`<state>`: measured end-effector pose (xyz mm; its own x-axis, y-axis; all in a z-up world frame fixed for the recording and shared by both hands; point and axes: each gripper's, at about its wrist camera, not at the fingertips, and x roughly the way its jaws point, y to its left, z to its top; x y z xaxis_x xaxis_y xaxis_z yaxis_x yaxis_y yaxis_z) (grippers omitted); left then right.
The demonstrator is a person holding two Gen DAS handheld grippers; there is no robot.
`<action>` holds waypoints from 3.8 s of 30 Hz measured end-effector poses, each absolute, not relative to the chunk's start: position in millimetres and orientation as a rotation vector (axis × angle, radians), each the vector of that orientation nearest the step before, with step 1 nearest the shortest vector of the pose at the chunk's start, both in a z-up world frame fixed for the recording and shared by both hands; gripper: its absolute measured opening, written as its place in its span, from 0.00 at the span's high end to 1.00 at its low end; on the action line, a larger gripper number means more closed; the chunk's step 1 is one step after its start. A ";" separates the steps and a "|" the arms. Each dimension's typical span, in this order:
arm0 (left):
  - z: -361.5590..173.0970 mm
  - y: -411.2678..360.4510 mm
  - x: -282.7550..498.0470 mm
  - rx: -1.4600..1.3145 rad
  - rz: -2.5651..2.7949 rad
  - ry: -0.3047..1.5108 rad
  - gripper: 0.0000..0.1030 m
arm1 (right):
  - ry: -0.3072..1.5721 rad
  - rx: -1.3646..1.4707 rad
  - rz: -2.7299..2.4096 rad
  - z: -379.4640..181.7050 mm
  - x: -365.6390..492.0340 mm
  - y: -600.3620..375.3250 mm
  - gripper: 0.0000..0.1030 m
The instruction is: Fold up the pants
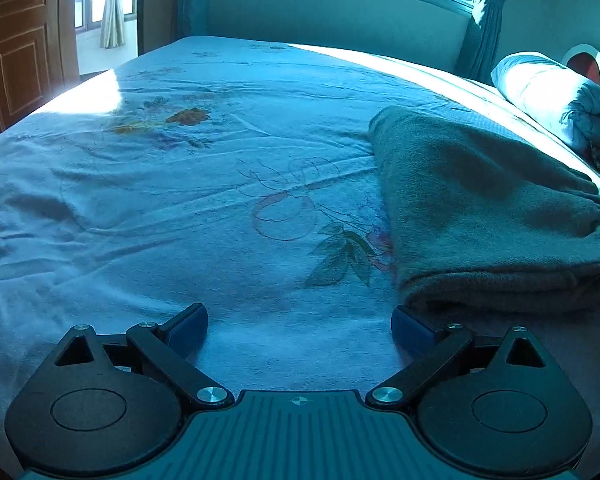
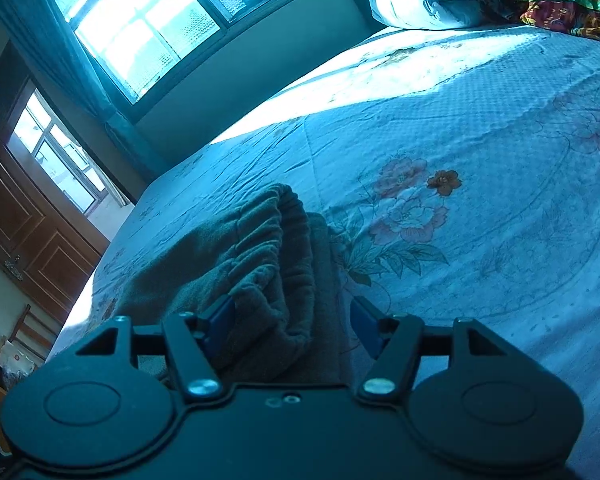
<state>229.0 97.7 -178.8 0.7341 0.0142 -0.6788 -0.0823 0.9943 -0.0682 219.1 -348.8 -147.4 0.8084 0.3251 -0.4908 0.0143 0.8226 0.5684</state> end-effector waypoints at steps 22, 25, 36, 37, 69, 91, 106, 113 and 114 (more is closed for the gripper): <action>-210.5 93.4 374.1 -0.633 -0.508 0.879 0.16 | 0.789 0.982 0.455 -207.9 302.5 -376.2 0.38; -216.4 84.8 387.5 -0.651 -0.528 0.891 0.21 | 0.811 1.014 0.483 -213.3 311.5 -373.7 0.43; -206.4 75.4 384.1 -0.659 -0.552 0.834 0.76 | 0.747 0.843 0.537 -172.0 305.3 -354.0 0.66; -200.7 75.9 383.5 -0.652 -0.559 0.821 0.76 | 0.731 0.828 0.550 -164.1 305.7 -351.5 0.67; -181.1 115.9 477.1 -0.133 -0.014 0.704 0.00 | 0.789 0.205 0.264 -145.3 438.4 -255.9 0.11; -82.4 54.6 151.4 -0.038 0.061 0.414 0.00 | 0.450 0.041 0.170 -31.8 139.4 -277.2 0.06; -89.6 5.2 67.3 -0.028 -0.024 0.293 0.00 | 0.318 -0.040 0.136 -70.0 54.4 -276.7 0.06; -125.8 13.1 74.0 -0.028 0.003 0.402 0.00 | 0.385 -0.029 0.129 -94.1 58.9 -275.3 0.06; -124.3 14.3 72.0 -0.035 0.001 0.382 0.00 | 0.379 -0.017 0.130 -93.4 58.0 -276.7 0.06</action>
<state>72.0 14.3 -124.3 0.9280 -0.0054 -0.3725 -0.0080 0.9994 -0.0343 58.0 -276.7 -93.4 0.9207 0.1238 -0.3702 -0.1301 0.9915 0.0080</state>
